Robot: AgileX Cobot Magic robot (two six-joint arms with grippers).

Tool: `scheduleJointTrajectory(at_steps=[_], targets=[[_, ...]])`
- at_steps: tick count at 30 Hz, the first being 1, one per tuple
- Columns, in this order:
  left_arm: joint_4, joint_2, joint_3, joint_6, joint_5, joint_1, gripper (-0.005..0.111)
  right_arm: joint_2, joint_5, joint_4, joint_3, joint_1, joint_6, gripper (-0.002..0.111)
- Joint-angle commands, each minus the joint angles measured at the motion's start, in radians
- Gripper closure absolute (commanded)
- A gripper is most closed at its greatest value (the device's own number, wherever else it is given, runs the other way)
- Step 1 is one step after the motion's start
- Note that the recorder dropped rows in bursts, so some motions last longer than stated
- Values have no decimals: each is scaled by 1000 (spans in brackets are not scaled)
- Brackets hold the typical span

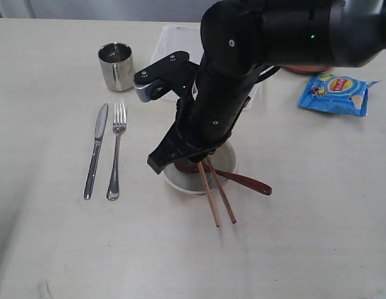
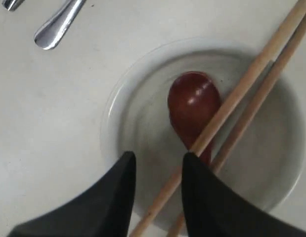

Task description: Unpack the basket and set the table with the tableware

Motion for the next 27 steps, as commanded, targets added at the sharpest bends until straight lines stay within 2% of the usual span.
scheduleJointTrajectory(at_steps=[1,8,27], targets=[[-4,-4,3,0,-11,-1,107,-5,-9,-5,9,26,-11,77],[-4,-4,3,0,-11,-1,107,43,-9,-3,9,59,-6,77],[-4,-4,3,0,-11,-1,107,68,17,-90,9,58,100,77]])
